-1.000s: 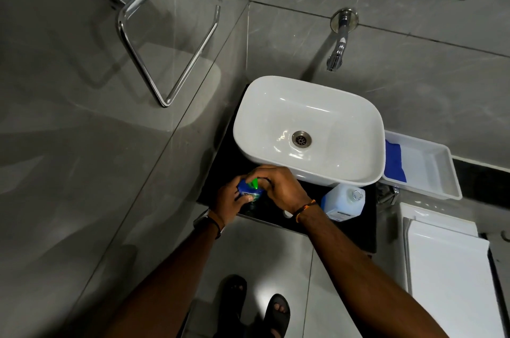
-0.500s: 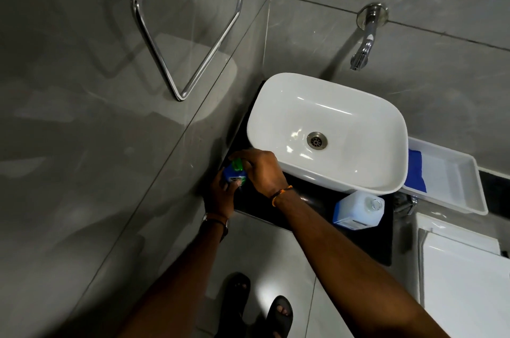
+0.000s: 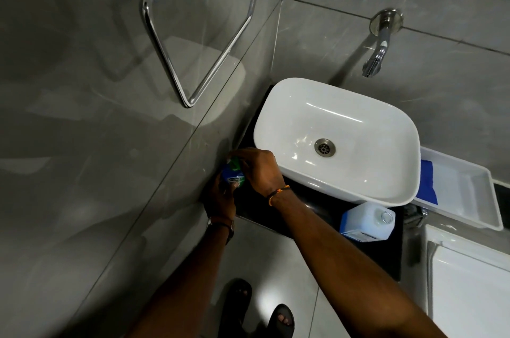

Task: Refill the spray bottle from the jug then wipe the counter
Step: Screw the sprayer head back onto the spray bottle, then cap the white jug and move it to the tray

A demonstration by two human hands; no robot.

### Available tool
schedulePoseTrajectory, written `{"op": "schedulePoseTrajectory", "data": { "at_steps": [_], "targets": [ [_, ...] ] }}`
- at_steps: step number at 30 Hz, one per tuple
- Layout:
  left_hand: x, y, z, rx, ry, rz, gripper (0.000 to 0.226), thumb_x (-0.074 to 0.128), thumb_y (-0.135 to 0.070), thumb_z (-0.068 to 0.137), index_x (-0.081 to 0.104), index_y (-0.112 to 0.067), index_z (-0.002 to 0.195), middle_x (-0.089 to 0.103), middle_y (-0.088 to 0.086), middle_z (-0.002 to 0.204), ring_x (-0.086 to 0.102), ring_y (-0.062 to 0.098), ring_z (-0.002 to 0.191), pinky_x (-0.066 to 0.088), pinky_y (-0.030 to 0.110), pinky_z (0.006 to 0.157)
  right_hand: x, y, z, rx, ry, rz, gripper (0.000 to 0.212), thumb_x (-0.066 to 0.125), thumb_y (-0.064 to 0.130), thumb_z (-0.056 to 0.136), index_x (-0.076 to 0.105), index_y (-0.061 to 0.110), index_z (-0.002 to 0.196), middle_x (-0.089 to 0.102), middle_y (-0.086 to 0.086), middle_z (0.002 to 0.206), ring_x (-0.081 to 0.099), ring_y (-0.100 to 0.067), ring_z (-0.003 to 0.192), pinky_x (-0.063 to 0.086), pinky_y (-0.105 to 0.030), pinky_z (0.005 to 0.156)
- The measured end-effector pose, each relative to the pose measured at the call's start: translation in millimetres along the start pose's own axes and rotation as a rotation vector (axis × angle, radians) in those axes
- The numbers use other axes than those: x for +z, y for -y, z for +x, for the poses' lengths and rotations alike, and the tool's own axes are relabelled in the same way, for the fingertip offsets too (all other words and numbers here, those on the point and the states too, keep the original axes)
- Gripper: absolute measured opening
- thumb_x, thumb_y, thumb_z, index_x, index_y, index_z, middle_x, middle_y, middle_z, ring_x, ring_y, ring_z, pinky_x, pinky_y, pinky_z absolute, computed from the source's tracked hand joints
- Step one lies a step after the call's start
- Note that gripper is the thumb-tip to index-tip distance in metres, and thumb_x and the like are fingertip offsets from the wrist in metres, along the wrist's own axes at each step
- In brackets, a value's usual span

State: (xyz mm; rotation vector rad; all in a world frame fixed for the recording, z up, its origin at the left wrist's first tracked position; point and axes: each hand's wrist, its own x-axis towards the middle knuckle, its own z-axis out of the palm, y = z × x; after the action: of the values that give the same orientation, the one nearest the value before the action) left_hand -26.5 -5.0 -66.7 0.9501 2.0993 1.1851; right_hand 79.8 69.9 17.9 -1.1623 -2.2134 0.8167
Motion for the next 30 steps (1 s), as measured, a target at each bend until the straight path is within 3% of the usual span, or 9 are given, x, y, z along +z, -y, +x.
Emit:
{"op": "schedulePoseTrajectory", "data": {
  "at_steps": [6,12,16,18,22,25,28,30],
  "targets": [
    [2.7,4.6,1.9,-0.004,-0.022,0.035,0.037,0.067,-0.019,0.094,0.063,-0.011,0.130,0.071,0.013,0.124,0.066,0.030,0.114,0.051,0.036,0.096,9.0,-3.0,0.2,0.022,-0.054,0.018,0.030,0.064,0.001,0.091,0.076,0.013,0.116,0.075,-0.007,0.113,0.071,-0.026,0.099,0.058,-0.043,0.085],
    [4.2,4.2,2.9,-0.033,-0.019,0.030,0.036,0.067,-0.020,0.094,0.064,-0.011,0.129,0.071,0.011,0.123,0.066,0.028,0.115,0.052,0.037,0.098,12.7,-5.6,-0.3,0.041,-0.067,0.049,0.031,0.064,0.000,0.090,0.076,0.014,0.116,0.074,-0.006,0.115,0.071,-0.023,0.101,0.058,-0.041,0.087],
    [4.8,5.9,0.7,-0.045,-0.053,-0.002,0.033,0.072,-0.021,0.091,0.069,-0.008,0.121,0.075,0.013,0.113,0.071,0.028,0.104,0.050,0.029,0.082,13.9,-7.2,-2.4,0.051,-0.063,0.057,0.035,0.063,-0.003,0.091,0.074,0.014,0.119,0.073,-0.006,0.117,0.070,-0.021,0.103,0.059,-0.039,0.089],
    [5.1,6.5,-0.6,-0.056,-0.045,-0.028,0.033,0.073,-0.021,0.090,0.070,-0.007,0.120,0.075,0.014,0.112,0.071,0.029,0.102,0.049,0.028,0.081,13.8,-7.0,-4.3,0.059,-0.058,0.067,0.038,0.063,-0.004,0.091,0.073,0.014,0.122,0.073,-0.005,0.120,0.070,-0.021,0.106,0.058,-0.039,0.091],
    [3.8,10.2,-1.9,-0.063,-0.005,-0.100,0.031,0.075,-0.019,0.088,0.071,-0.005,0.116,0.075,0.016,0.110,0.071,0.032,0.102,0.058,0.042,0.086,12.3,-7.4,-12.1,0.097,-0.069,0.118,0.047,0.066,0.001,0.093,0.064,0.017,0.136,0.070,-0.006,0.127,0.069,-0.019,0.111,0.058,-0.036,0.095],
    [0.6,17.5,-12.2,-0.096,0.037,-0.138,0.037,0.076,-0.014,0.086,0.069,-0.004,0.120,0.073,0.018,0.113,0.069,0.034,0.105,0.057,0.051,0.091,13.4,-10.3,-39.5,0.192,-0.203,0.224,0.051,0.073,0.009,0.090,0.062,0.021,0.138,0.070,0.001,0.128,0.067,-0.009,0.111,0.055,-0.023,0.095],
    [1.3,26.6,-43.3,-0.113,0.110,0.039,0.052,0.079,-0.025,0.084,0.063,-0.010,0.131,0.070,0.016,0.124,0.067,0.031,0.113,0.055,0.042,0.096,21.5,-20.7,-95.1,0.273,-0.299,0.321,0.050,0.079,0.012,0.087,0.065,0.023,0.134,0.069,0.007,0.124,0.066,-0.005,0.107,0.054,-0.017,0.089],
    [7.0,30.3,-67.8,-0.009,0.205,0.184,0.054,0.078,-0.034,0.083,0.063,-0.015,0.132,0.069,0.013,0.127,0.065,0.028,0.117,0.053,0.037,0.099,26.8,-33.2,-138.6,0.325,-0.306,0.270,0.046,0.082,0.019,0.086,0.068,0.022,0.130,0.069,0.008,0.120,0.067,-0.003,0.104,0.054,-0.016,0.087]
  ]
}}
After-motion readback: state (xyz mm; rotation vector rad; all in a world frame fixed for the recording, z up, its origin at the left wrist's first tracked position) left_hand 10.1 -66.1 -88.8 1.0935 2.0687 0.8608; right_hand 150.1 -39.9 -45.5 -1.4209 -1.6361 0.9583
